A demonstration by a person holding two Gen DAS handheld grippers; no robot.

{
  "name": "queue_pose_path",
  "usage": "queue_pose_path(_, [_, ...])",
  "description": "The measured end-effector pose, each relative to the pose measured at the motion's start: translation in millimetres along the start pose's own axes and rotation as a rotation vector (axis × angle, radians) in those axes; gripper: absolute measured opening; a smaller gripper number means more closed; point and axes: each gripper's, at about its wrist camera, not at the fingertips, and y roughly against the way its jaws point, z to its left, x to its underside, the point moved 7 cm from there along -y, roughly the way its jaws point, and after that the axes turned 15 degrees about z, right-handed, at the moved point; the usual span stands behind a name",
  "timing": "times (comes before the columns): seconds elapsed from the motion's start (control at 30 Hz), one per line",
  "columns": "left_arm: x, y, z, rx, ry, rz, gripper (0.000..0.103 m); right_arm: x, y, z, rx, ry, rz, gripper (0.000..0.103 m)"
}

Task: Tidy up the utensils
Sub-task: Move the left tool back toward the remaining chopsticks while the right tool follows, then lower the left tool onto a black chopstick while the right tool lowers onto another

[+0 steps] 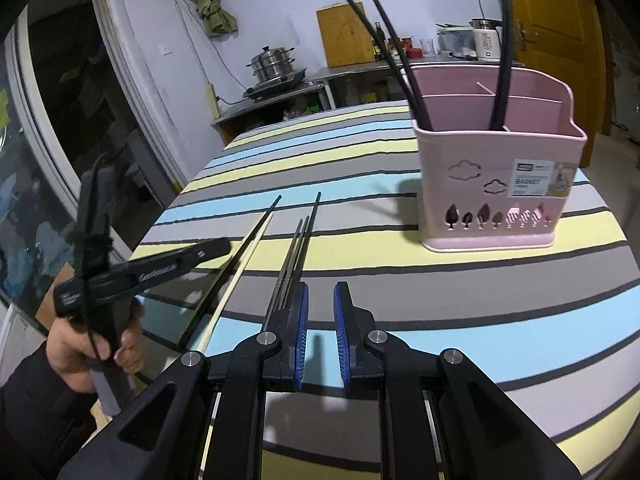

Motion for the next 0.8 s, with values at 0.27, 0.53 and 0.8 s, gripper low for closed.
queue_pose_path(0.27, [-16.3, -21.2, 8.0, 0.008, 0.005, 0.012, 0.014, -7.3, -18.1, 2.1, -0.011, 0.012, 0.026, 0.014])
queue_pose_path(0.53, [-19.0, -22.4, 13.5, 0.040, 0.011, 0.015, 0.015, -12.2, -28.4, 0.3, -0.016, 0.013, 0.040, 0.014])
queue_pose_path(0.8, [-12.4, -22.3, 18.4, -0.004, -0.008, 0.041, 0.017, -15.5, -31.4, 1.7, -0.012, 0.018, 0.045, 0.014])
